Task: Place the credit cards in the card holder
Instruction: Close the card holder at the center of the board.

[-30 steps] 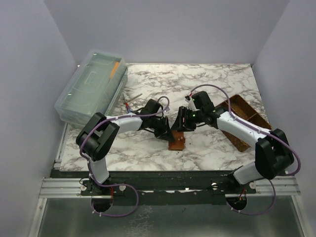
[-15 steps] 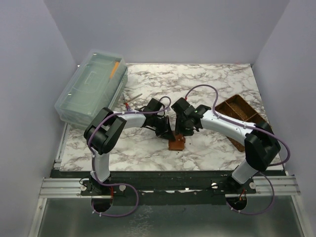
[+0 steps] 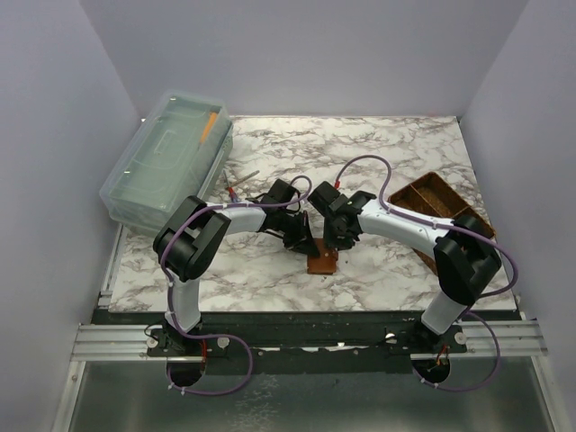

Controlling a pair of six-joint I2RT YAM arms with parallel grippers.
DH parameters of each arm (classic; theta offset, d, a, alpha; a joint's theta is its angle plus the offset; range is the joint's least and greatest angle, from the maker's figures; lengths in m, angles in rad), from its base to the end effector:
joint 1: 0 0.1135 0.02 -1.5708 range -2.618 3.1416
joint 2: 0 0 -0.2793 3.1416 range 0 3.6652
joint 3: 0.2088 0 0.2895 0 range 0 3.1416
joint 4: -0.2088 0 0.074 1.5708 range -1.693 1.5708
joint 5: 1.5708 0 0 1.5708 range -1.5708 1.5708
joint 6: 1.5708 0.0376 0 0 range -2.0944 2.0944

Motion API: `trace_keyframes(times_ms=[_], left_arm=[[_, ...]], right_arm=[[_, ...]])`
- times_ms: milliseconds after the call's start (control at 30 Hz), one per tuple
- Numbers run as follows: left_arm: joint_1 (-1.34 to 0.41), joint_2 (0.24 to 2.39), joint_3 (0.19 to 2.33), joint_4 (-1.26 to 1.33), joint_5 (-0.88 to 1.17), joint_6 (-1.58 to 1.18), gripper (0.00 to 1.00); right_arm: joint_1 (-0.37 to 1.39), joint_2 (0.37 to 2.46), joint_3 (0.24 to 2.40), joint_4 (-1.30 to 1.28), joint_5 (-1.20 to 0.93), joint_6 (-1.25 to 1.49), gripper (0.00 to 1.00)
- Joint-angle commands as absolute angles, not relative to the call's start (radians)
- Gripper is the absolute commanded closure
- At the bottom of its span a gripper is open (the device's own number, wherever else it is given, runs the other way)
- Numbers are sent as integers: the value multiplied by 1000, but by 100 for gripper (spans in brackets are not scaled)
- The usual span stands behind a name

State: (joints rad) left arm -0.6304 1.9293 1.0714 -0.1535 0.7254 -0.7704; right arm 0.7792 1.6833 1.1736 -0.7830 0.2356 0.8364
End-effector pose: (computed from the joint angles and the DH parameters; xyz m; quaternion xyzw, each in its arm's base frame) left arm 0.3107 -0.2576 0.1135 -0.0349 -0.9033 0.4271 0.0224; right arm 0.2610 0.2455 0.1989 0.0444 0.9826 0.0190 0.1793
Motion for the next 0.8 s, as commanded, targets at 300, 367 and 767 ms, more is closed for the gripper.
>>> trace_keyframes(times_ms=[300,367,767], left_arm=[[-631,1957,1066,-172,680,-759,100],[-631,1956,1066,-172,678,-758,100],[-632,1952,1065,-172,680,-757,100]], right_arm=[[792,1718,1201,-810,281,835,88],[792,1720,1200,-821,288,842,89],[794,1725,1195,-843,294,849,83]])
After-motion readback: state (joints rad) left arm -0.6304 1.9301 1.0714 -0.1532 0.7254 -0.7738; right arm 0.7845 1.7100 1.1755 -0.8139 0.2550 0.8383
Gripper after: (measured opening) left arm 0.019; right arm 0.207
